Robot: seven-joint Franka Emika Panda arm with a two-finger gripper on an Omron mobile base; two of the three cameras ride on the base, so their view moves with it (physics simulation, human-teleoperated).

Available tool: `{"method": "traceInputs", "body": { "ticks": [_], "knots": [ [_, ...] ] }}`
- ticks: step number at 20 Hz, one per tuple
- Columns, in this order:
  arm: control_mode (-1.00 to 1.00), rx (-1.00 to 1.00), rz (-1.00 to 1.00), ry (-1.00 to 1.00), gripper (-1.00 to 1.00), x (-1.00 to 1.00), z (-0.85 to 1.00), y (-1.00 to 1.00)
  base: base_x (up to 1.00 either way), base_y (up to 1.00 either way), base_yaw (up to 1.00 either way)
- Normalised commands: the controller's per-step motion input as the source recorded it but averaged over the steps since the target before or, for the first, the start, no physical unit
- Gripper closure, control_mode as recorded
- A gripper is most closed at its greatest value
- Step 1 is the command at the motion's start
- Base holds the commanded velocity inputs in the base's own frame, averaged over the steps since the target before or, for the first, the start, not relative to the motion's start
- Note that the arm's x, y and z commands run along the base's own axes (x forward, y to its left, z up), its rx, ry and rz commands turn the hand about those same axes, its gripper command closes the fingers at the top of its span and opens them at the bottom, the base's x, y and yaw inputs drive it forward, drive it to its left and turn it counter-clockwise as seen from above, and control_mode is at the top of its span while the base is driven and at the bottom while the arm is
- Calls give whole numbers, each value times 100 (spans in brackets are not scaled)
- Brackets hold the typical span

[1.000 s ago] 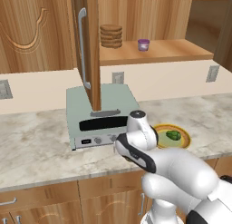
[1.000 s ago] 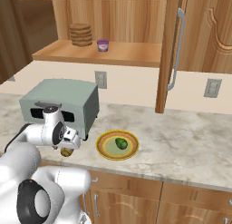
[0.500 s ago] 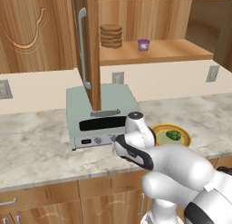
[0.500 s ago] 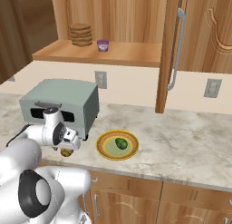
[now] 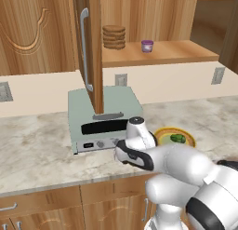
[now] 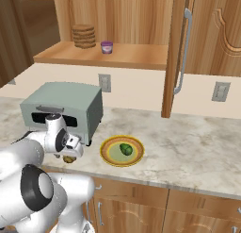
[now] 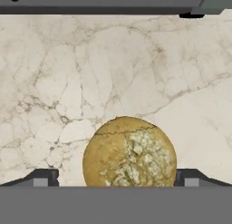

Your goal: Pick the avocado and bread from the counter and place them on the plate. Then pick the jam from the cabinet and place it next to the plate. Lastly close the cabinet door.

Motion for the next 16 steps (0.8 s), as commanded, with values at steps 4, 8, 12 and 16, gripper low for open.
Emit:
{"method": "traceInputs", "body": {
  "ticks": [4,8,12,16],
  "knots": [
    [-100,0,0,0,-100,0,-23,0,0,0,0],
    [-100,0,0,0,100,0,-21,-2,0,0,0],
    [-100,0,0,0,100,-8,-26,-37,0,0,0],
    [-100,1,0,-7,100,-31,8,-42,0,0,0]
  ]
}}
